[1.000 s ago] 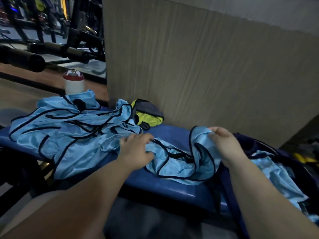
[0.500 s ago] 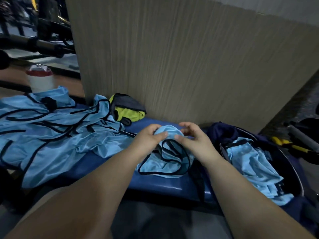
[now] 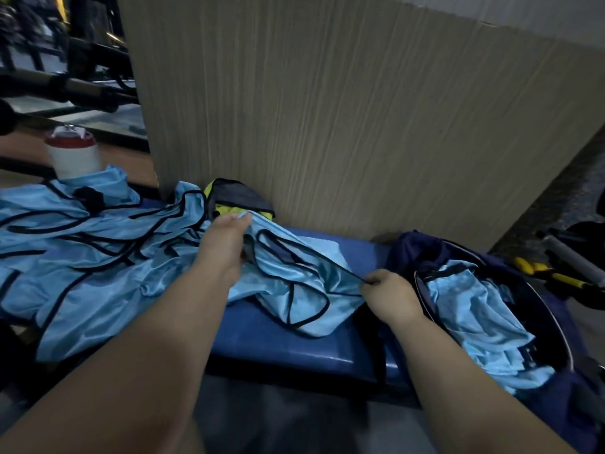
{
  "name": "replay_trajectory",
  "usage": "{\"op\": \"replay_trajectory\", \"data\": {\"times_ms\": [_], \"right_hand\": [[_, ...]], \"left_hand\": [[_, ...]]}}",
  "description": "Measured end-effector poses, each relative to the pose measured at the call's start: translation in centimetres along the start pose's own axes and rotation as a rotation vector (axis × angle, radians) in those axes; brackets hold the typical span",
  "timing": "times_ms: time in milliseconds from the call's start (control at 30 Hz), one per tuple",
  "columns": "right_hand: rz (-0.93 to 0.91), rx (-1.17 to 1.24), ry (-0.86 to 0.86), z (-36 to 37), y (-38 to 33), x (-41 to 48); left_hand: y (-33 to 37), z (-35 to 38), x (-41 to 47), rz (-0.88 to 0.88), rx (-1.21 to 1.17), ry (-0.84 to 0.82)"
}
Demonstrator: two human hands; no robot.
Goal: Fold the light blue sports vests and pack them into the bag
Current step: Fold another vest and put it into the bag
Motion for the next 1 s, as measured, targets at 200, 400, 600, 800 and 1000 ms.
{"op": "replay_trajectory", "data": {"times_ms": [200,400,600,800,1000], "right_hand": [[0.173,0.287,0.201,-2.8,1.8,1.6],[0.244,0.501,0.39,-4.9,1.7,1.7],[0.434,0.701,0.125,-4.0,1.3,1.7],[0.507,0.788,0.103,-3.1,1.5,1.0],[0.356,0.931,0.054,-3.3,-0.3,-0.2]], "left_hand": [[1.9,-4.3,2.7,0.007,-0.15,0.266],[2.4,-5.9,2.2,0.138,-0.156,0.442],[2.0,-4.5,1.8,0.058,-0.19,0.258],[1.3,-2.7,0.7,0.064,0.04,0.022],[2.2,-2.2,-2.0,0.202,0.183,-0.109]]}}
Point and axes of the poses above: each hand's wrist, its own x-axis towards the middle knuckle, its own z-axis out of the palm, y = z × x, the point moved 4 cm from there along x, towards the middle knuckle, and after that the axes turned 10 degrees about y, right-handed, at the moved point
